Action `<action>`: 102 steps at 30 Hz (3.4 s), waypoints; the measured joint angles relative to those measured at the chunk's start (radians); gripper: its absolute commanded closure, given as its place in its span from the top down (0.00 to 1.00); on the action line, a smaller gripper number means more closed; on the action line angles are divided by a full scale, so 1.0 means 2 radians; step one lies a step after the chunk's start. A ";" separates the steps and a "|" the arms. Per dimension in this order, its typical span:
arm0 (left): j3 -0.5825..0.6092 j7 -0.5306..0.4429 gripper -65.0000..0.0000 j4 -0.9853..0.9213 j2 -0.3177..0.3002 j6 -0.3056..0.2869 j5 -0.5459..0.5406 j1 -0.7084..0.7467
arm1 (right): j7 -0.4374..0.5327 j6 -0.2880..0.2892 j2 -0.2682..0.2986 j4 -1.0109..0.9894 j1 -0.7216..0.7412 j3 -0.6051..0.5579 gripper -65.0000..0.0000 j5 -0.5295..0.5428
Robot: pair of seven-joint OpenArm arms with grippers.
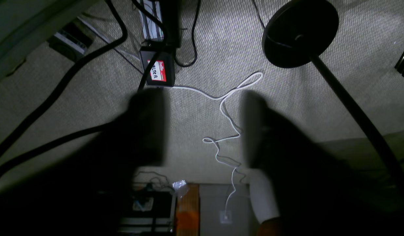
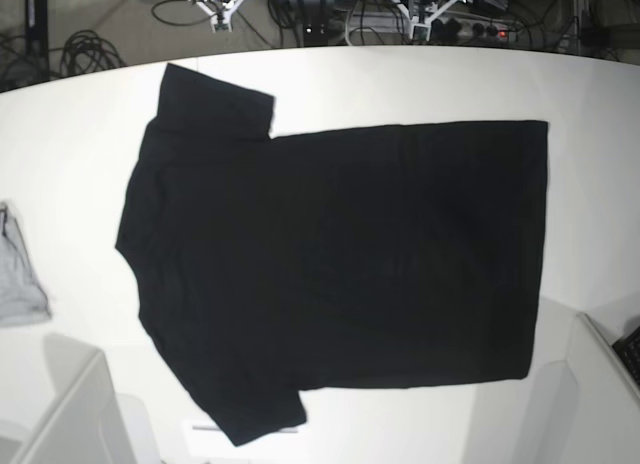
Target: Fold the T-shirt properly
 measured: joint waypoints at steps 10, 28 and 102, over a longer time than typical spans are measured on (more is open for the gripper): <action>-0.004 0.002 0.37 -0.001 0.000 0.000 -0.002 -0.003 | 0.002 0.000 0.000 0.003 -0.003 0.000 0.00 0.001; 0.000 0.001 0.00 -0.015 0.000 0.000 0.001 0.007 | 0.014 0.000 0.000 0.077 -0.040 0.000 0.00 -0.001; -0.175 0.014 0.27 0.831 -0.153 -0.057 -0.245 0.462 | -0.330 0.161 -0.010 0.889 -0.213 0.276 0.63 0.349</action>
